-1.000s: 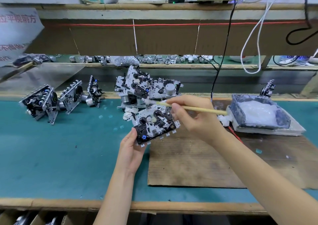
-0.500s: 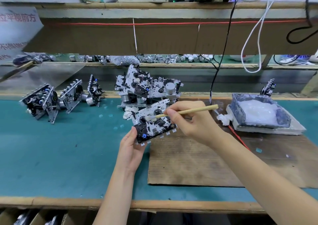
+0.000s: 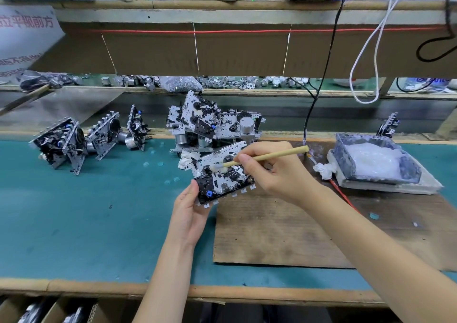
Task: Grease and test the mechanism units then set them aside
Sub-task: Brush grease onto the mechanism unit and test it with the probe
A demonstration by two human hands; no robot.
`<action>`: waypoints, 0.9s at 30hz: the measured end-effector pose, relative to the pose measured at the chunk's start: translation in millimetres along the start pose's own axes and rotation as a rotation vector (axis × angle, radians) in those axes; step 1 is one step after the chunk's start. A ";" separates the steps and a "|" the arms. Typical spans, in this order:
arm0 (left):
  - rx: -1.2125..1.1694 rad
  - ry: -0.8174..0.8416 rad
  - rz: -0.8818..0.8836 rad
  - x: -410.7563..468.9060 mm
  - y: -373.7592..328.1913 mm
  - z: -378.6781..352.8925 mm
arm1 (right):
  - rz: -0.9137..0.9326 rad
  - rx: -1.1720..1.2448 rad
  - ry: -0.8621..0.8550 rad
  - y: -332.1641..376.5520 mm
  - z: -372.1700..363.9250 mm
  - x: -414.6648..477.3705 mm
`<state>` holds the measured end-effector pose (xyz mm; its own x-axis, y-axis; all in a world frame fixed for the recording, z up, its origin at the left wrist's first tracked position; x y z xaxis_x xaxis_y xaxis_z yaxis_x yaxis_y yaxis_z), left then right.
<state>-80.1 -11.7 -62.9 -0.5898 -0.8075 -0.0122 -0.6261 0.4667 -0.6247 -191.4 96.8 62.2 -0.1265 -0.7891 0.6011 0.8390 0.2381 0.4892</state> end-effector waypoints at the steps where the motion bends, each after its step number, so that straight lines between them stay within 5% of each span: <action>1: -0.004 -0.001 -0.002 0.0 0.1 0.1 | 0.000 -0.001 -0.005 -0.1 0.0 0.1; 12: -0.074 -0.045 -0.009 2.0 1.2 4.2 | 0.085 -0.114 -0.269 -6.2 16.7 -3.7; 27: -0.112 -0.069 0.034 0.0 0.9 2.9 | -0.286 -0.344 0.025 -42.0 6.5 -16.4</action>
<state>-79.2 -12.4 -65.8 -0.5774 -0.8116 -0.0885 -0.6613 0.5286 -0.5322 -228.0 103.4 35.9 -0.3695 -0.8106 0.4543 0.8998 -0.1902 0.3926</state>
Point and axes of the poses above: each hand's wrist, its own x-axis towards the middle knuckle, its own z-axis out of the back of the hand, y = z × x, the point moved 3 cm from there along x, towards the middle knuckle, and after that the axes turned 11 degrees about -x, right-handed, at the moved point
